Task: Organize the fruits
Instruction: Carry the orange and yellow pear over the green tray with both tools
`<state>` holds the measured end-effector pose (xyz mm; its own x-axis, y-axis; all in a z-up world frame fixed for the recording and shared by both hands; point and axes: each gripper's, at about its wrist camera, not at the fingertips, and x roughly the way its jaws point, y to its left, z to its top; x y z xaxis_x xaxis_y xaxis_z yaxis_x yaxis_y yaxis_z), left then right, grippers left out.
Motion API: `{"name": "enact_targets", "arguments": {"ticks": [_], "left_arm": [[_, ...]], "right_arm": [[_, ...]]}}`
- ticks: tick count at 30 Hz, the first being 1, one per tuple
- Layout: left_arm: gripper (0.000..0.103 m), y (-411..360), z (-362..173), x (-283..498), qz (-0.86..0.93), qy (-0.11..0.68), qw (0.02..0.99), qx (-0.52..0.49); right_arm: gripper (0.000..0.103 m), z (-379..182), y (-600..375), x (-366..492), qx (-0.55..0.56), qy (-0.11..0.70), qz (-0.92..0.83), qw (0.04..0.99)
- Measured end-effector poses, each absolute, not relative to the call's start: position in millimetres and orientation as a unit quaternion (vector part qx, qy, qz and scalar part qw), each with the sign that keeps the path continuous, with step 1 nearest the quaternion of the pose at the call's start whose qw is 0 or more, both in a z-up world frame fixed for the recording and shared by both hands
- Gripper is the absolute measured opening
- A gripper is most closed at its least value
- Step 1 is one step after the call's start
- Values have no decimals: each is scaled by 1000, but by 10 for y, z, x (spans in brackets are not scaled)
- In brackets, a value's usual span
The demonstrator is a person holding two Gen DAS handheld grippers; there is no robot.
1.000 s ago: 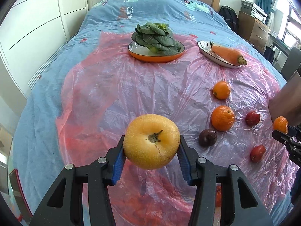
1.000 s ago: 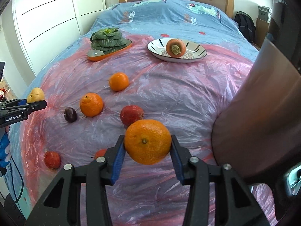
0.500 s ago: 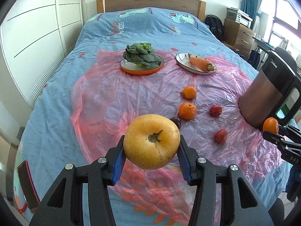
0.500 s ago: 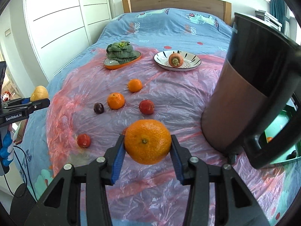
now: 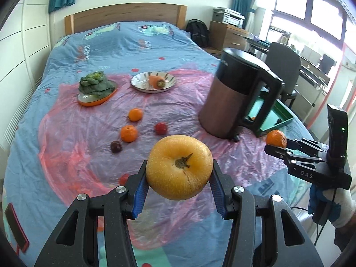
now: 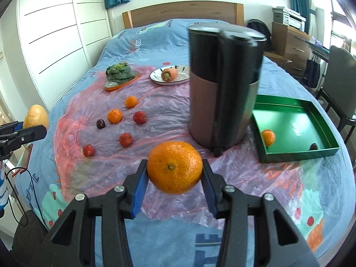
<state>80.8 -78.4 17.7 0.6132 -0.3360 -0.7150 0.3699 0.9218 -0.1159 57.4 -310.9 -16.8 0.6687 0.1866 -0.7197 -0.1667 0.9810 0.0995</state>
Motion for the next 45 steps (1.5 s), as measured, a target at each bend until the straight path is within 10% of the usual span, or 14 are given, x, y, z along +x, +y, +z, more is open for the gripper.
{"name": "enact_targets", "arguments": {"ticks": [45], "left_arm": [[45,-4834,-613,2026,-315,437,825,172]], "right_arm": [[44,-846,-6439,1925,44,407,-118,905]]}}
